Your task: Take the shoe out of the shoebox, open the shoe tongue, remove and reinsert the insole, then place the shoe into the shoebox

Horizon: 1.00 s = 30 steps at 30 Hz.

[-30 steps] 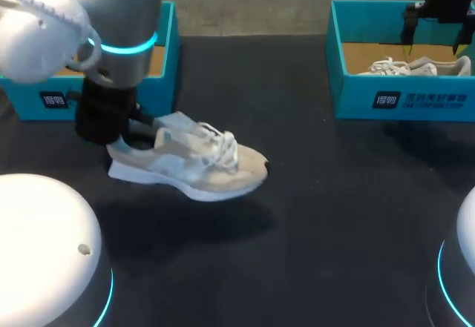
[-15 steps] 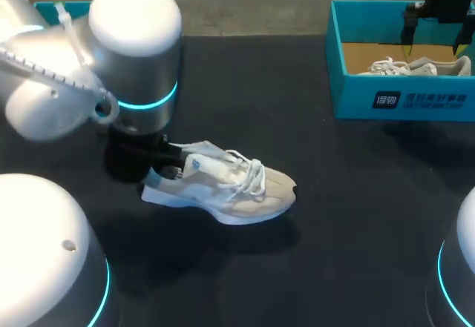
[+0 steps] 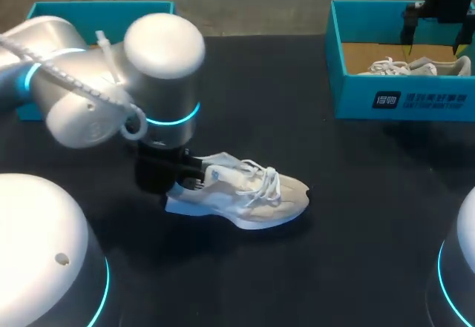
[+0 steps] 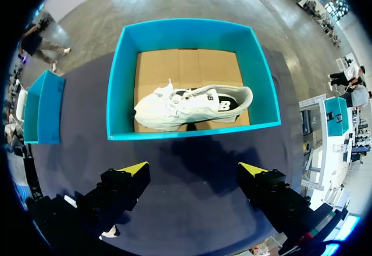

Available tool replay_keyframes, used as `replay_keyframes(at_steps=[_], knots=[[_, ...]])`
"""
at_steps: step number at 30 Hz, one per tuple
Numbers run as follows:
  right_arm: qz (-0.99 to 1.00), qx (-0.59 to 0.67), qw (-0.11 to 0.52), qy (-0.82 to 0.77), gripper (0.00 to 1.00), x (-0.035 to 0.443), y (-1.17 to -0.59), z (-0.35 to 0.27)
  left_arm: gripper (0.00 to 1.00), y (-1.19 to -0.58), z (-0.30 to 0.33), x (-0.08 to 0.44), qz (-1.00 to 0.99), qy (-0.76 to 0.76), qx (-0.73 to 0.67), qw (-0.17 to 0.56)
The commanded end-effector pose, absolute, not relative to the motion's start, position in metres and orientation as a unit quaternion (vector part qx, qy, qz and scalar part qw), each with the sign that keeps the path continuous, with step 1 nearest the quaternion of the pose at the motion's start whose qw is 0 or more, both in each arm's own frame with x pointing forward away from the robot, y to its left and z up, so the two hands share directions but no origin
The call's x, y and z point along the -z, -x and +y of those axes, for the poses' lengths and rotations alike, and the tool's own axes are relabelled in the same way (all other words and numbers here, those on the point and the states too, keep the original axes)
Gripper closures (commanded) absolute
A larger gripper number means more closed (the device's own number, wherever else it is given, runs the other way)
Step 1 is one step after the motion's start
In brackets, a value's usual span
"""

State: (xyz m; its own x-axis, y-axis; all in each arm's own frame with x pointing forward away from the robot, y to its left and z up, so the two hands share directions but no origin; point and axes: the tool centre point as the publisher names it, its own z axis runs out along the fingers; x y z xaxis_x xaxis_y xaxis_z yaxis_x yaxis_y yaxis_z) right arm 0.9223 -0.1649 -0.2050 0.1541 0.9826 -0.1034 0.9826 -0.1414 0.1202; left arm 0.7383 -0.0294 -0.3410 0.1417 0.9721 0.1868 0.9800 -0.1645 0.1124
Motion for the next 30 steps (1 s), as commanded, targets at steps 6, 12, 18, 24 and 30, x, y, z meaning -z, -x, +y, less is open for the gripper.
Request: replay_keyframes(at_steps=[6, 12, 18, 24, 30], knots=[[0.65, 0.0, 0.08, -0.756, 0.0, 0.205, -0.922, -0.165, 1.0, -0.746, -0.069, 0.373, -0.649, 0.752, 0.106, 0.041], [0.65, 0.0, 0.08, -0.756, 0.0, 0.205, -0.922, -0.165, 1.0, -0.745, -0.079, 0.375, -0.652, 0.751, 0.101, 0.043], [0.65, 0.0, 0.08, -0.756, 0.0, 0.205, -0.922, -0.165, 1.0, -0.74, -0.082, 0.377, -0.645, 0.756, 0.099, 0.046], [0.65, 0.0, 0.08, -0.756, 0.0, 0.205, -0.922, -0.165, 1.0, -0.739, -0.079, 0.386, -0.647, 0.755, 0.094, 0.055], [0.65, 0.0, 0.08, -0.756, 0.0, 0.205, -0.922, -0.165, 1.0, -0.736, -0.079, 0.389, -0.648, 0.754, 0.094, 0.059]])
